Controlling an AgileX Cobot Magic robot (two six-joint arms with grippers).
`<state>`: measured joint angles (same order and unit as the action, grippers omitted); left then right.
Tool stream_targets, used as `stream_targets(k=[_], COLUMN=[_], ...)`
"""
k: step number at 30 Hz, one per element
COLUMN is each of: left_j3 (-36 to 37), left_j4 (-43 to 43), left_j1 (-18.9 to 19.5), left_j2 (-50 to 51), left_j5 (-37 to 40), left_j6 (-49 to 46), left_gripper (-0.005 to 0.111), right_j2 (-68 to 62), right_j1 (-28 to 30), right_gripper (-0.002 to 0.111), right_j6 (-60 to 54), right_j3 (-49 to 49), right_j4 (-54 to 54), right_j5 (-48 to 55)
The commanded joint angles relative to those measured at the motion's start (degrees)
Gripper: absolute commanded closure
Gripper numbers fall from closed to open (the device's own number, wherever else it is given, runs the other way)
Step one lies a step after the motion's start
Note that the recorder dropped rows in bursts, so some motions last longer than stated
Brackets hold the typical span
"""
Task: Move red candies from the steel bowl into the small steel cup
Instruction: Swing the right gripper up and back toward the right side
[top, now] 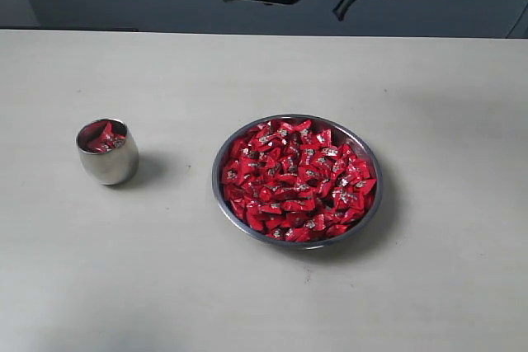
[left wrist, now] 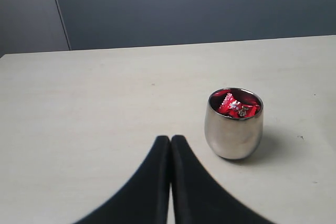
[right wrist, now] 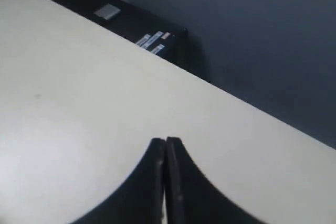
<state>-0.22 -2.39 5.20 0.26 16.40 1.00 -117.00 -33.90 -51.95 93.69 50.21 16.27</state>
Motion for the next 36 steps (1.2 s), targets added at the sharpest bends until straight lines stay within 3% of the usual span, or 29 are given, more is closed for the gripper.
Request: stream_targets(k=[1, 4, 10, 17, 25, 30, 36], left_j3=[0.2, 0.2, 0.2, 0.2, 0.2, 0.2, 0.2], left_j4=[0.0, 0.0, 0.0, 0.0, 0.0, 0.0, 0.0], left_j1=[-0.4, -0.4, -0.4, -0.4, -0.4, -0.4, -0.4], left_j2=[-0.3, -0.3, -0.3, -0.3, -0.3, -0.3, -0.3], left_j5=[-0.1, -0.1, -0.1, -0.1, -0.1, -0.1, -0.1], left_j6=[0.1, 0.1, 0.1, 0.1, 0.1, 0.1, 0.1], left_gripper=[0.106, 0.106, 0.106, 0.106, 0.106, 0.106, 0.106], right_j2=[6.7, 12.9, 18.5, 18.7, 18.7, 19.0, 22.2], right_j1=[2.4, 6.1, 9.3, 9.3, 9.3, 9.3, 9.3], right_gripper=[0.109, 0.109, 0.109, 0.109, 0.109, 0.109, 0.109], right_j6=[-5.9, -6.0, -11.4, -11.4, -11.5, -9.7, -9.7], right_j3=[-10.6, -19.8, -28.2, -29.4, -29.4, -29.4, -34.1], right_j4=[0.2, 3.0, 2.8, 9.5, 9.6, 21.5, 22.4], right_j5=[-2.5, -8.3, -4.8, -8.2, -9.6, -13.4, -19.3])
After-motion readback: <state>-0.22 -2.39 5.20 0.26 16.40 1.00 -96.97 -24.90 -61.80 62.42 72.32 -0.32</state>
